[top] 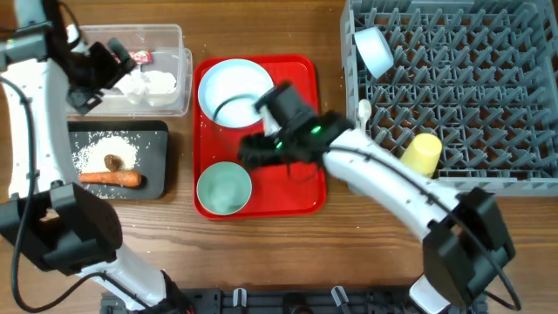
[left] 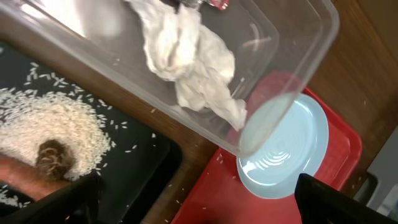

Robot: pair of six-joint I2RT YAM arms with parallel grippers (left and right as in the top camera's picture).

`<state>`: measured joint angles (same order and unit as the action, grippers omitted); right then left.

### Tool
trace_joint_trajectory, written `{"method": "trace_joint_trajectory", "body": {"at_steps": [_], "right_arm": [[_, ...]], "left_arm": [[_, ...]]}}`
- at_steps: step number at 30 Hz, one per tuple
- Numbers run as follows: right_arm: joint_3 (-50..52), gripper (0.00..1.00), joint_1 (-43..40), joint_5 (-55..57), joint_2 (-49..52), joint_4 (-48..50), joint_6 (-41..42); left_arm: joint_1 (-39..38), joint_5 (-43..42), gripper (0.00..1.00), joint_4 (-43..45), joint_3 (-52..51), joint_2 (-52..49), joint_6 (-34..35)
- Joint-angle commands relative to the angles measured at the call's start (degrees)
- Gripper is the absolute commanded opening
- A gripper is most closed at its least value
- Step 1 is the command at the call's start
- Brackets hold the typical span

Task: Sort waste into correct bins and load items into the dishwasher rack
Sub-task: 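Grasp the rim of the pale green bowl with the right gripper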

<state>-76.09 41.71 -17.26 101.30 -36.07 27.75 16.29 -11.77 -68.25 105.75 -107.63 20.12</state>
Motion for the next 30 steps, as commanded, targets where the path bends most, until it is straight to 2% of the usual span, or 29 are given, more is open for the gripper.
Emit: {"method": "trace_joint_trajectory", "body": {"at_steps": [1,5,13,14,20,24,27,30], "right_arm": [[0.3,0.84,4.9,5.9,1.3,-1.2,-13.0],[0.2,0.83,6.8,10.6,2.7,-3.9,-23.0],[0.2,0.82,6.5,12.0,9.9,-0.8,-25.9],[0.2,0.78,6.3,12.0,10.1,-0.8,-26.1],[0.2,0.41,4.4,11.9,11.8,0.5,-25.6],[0.2,0.31,4.2,11.9,13.0,-0.3,-26.1],[0.2,0.04,4.0,11.9,12.9,-0.6,-25.7],[0.1,0.05,2.6,12.0,10.9,-1.4,-21.4]], "left_arm": [[1.6,0.3,1.0,-0.2,1.2,1.6,1.8],[1.6,0.3,1.0,-0.2,1.2,1.6,1.8],[1.6,0.3,1.0,-0.2,1.2,1.6,1.8],[1.6,0.3,1.0,-0.2,1.2,1.6,1.8],[1.6,0.3,1.0,-0.2,1.2,1.6,1.8],[1.6,0.3,1.0,-0.2,1.2,1.6,1.8],[1.6,0.3,1.0,-0.2,1.2,1.6,1.8],[1.6,0.3,1.0,-0.2,1.2,1.6,1.8]]}}
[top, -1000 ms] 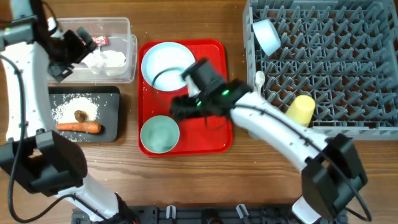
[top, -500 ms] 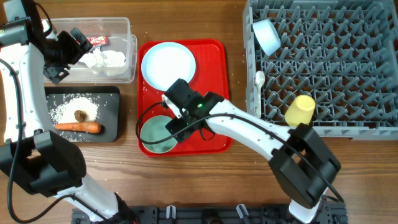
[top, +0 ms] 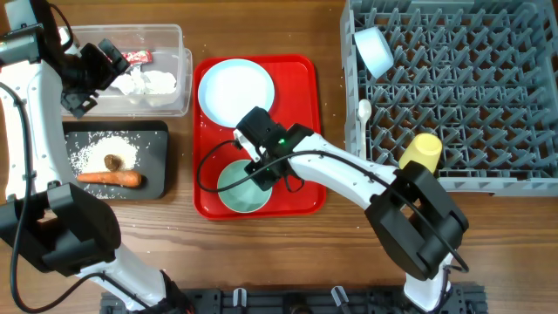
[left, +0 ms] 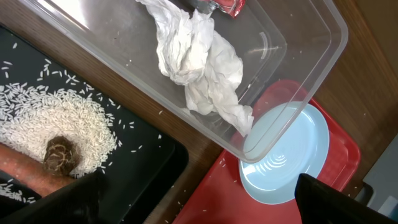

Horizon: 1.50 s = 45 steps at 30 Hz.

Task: Sort waste into correct bins and load items into the dishwasher rack
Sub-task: 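Grasp the rim of the pale green bowl with the right gripper, then carry the green bowl to the rack and set it in with right gripper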

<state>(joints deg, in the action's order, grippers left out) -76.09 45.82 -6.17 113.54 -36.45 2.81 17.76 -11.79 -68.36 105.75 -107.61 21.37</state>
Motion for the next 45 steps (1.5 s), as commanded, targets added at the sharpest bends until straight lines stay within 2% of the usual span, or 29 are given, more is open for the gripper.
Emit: {"method": "trace_joint_trajectory", "body": {"at_steps": [1,4,6,8,10,13,19,24,28,30,32,33,34,38,42,45], "right_arm": [[-0.2,0.04,-2.4,0.9,-2.6,-1.6,4.2],[-3.4,0.04,-7.3,2.9,-10.0,-5.7,6.1],[-7.1,0.04,-12.5,8.5,-17.4,-8.8,7.9],[-9.7,0.04,-16.8,18.0,-22.7,-9.9,8.8],[-9.9,0.04,-20.8,34.6,-26.6,-9.0,9.8],[-9.5,0.04,-26.3,55.3,-26.6,-9.5,9.8],[-8.6,0.04,-29.5,66.6,-17.0,-13.2,9.2],[-8.6,0.04,-29.5,66.9,-10.9,-16.3,6.8],[-8.6,0.04,-28.3,65.3,-10.6,-17.4,6.2],[-8.6,0.04,-27.6,68.5,-10.6,-17.6,5.7],[-8.6,0.04,-26.8,79.5,-10.6,-16.0,0.2],[-8.6,0.04,-26.5,84.5,-10.6,-13.5,-5.2],[-8.6,0.04,-25.9,84.7,-10.6,-10.1,-12.2],[-8.6,0.04,-23.7,77.6,-10.1,-9.4,-15.0],[-8.6,0.04,-22.6,77.8,-6.5,-12.0,-17.7],[-8.6,0.04,-22.0,82.0,-4.3,-12.3,-18.4]], "left_arm": [[0.2,0.3,1.0,0.0,1.2,1.5,0.5],[0.2,0.3,1.0,0.0,1.2,1.5,0.5],[0.2,0.3,1.0,0.0,1.2,1.5,0.5],[0.2,0.3,1.0,0.0,1.2,1.5,0.5],[0.1,0.3,1.0,0.0,1.2,1.5,0.5],[0.2,0.3,1.0,0.0,1.2,1.5,0.5],[0.2,0.3,1.0,0.0,1.2,1.5,0.5],[0.2,0.3,1.0,0.0,1.2,1.5,0.5],[0.2,0.3,1.0,0.0,1.2,1.5,0.5],[0.2,0.3,1.0,0.0,1.2,1.5,0.5],[0.2,0.3,1.0,0.0,1.2,1.5,0.5],[0.2,0.3,1.0,0.0,1.2,1.5,0.5],[0.2,0.3,1.0,0.0,1.2,1.5,0.5],[0.2,0.3,1.0,0.0,1.2,1.5,0.5],[0.2,0.3,1.0,0.0,1.2,1.5,0.5],[0.2,0.3,1.0,0.0,1.2,1.5,0.5]]}}
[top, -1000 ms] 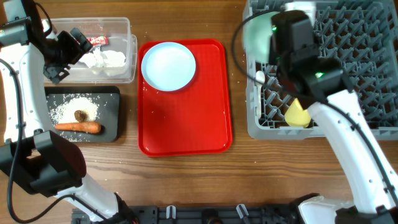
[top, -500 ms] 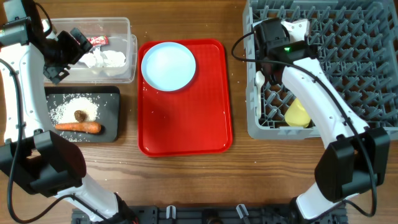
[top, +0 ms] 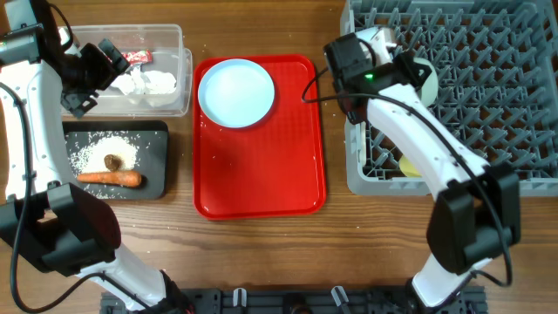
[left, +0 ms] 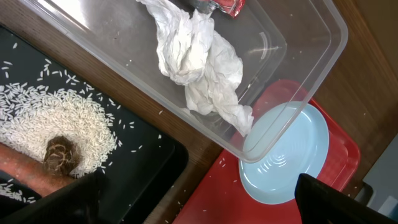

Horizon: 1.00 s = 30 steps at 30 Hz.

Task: Sort waste into correct bins and load items into the dishwasher rack
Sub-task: 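Carry the green bowl to the rack and set it in with right gripper, then move the right gripper to the light blue plate and grasp its rim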

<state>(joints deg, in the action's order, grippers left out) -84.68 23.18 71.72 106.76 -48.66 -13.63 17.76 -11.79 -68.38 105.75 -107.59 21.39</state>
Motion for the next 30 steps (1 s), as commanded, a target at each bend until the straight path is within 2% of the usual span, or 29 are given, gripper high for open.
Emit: {"method": "trace_joint_trajectory", "body": {"at_steps": [1,6,12,15,16,17,18,19,21,24,28,30], "right_arm": [[0.0,0.04,0.6,4.1,2.7,-0.2,-2.5],[0.0,0.04,1.2,0.8,3.7,-0.2,-2.4],[0.0,0.04,6.3,-7.6,3.7,-0.3,-2.9],[0.0,0.04,7.0,-7.6,3.7,-0.4,-2.9],[0.0,0.09,7.1,-7.6,3.7,-0.8,-2.9],[0.0,0.39,7.3,-7.6,3.7,-1.7,-2.9],[0.0,0.49,7.5,-7.6,3.7,-2.4,-2.9],[0.0,0.52,8.0,-7.6,3.7,-3.4,-2.9],[0.0,0.67,9.3,-7.6,3.7,-4.8,-2.9],[0.0,0.83,11.7,-7.5,3.7,-4.7,-2.9],[-0.8,0.91,13.7,-7.5,3.4,-4.3,-5.2],[-1.3,0.93,13.8,-7.5,3.0,-3.1,-6.1]], "left_arm": [[0.2,0.3,1.0,0.0,1.2,1.5,0.5],[0.2,0.3,1.0,0.0,1.2,1.5,0.5],[0.2,0.3,1.0,0.0,1.2,1.5,0.5],[0.2,0.3,1.0,0.0,1.2,1.5,0.5],[0.2,0.3,1.0,0.0,1.2,1.5,0.5],[0.2,0.3,1.0,0.0,1.2,1.5,0.5],[0.2,0.3,1.0,0.0,1.2,1.5,0.5],[0.2,0.3,1.0,0.0,1.2,1.5,0.5],[0.1,0.3,1.0,0.0,1.2,1.5,0.5],[0.2,0.3,1.0,0.0,1.2,1.5,0.5],[0.1,0.3,1.0,0.0,1.2,1.5,0.5],[0.2,0.3,1.0,0.0,1.2,1.5,0.5]]}}
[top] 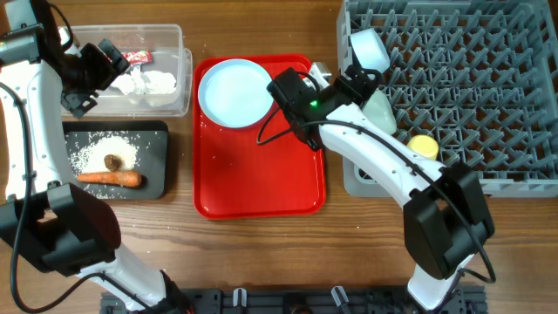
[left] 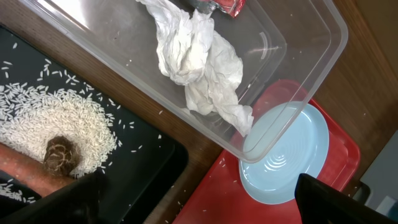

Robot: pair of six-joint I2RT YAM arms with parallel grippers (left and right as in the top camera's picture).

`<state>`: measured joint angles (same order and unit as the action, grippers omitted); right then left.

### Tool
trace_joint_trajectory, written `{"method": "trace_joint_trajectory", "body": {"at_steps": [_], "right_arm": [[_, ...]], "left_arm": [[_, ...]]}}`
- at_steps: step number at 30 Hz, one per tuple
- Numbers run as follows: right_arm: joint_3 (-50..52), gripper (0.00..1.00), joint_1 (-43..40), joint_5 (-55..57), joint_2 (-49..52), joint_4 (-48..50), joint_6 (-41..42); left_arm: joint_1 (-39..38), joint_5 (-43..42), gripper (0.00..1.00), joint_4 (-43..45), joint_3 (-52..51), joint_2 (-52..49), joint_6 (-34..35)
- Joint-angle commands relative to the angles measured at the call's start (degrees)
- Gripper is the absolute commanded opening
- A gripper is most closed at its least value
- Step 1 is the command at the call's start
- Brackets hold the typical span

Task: Sort waste into correct bins and load items into the dishwasher rack
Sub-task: 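Move the right gripper to the light blue plate and grasp its rim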

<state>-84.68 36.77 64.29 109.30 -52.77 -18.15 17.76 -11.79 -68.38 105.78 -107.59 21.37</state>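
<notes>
A light blue plate [top: 234, 90] lies at the back of the red tray [top: 261, 183]; the left wrist view shows the plate [left: 286, 155] too. My right gripper [top: 283, 90] hovers at the plate's right edge, apparently open, with nothing in it. A pale green bowl [top: 380, 106] leans in the grey dishwasher rack [top: 471, 96], beside a white cup [top: 369, 48] and a yellow cup [top: 424, 146]. Over the clear bin [top: 166, 100] my left gripper [left: 199, 211] stands open and empty. The bin holds crumpled tissue [left: 199, 62] and a red wrapper [left: 227, 5].
A black tray [top: 157, 161] at the front left carries rice [top: 105, 150], a brown lump [left: 59, 155] and a carrot [top: 111, 179]. A white spoon [top: 364, 111] pokes up at the rack's left wall. Loose rice grains are scattered over the wood and the red tray.
My right gripper was at the rack's back left with the pale green bowl. Now the bowl leans in the rack and the gripper is over the tray beside the plate. The left arm is unchanged.
My right gripper was over the tray beside the green bowl, then down on the bowl at the tray's front. Later the bowl was off the tray, held over the rack, and now it sits in the rack. The left gripper stayed open over the clear bin.
</notes>
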Motion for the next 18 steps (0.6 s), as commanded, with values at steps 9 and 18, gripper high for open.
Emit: {"method": "trace_joint_trajectory", "body": {"at_steps": [9,18], "right_arm": [[-1.6,0.9,0.6,-13.7,-3.8,19.6,-6.9],[-1.5,0.78,2.6,-69.7,-3.8,23.5,20.9]], "left_arm": [[0.2,0.3,1.0,0.0,1.2,1.5,0.5],[0.2,0.3,1.0,0.0,1.2,1.5,0.5]]}}
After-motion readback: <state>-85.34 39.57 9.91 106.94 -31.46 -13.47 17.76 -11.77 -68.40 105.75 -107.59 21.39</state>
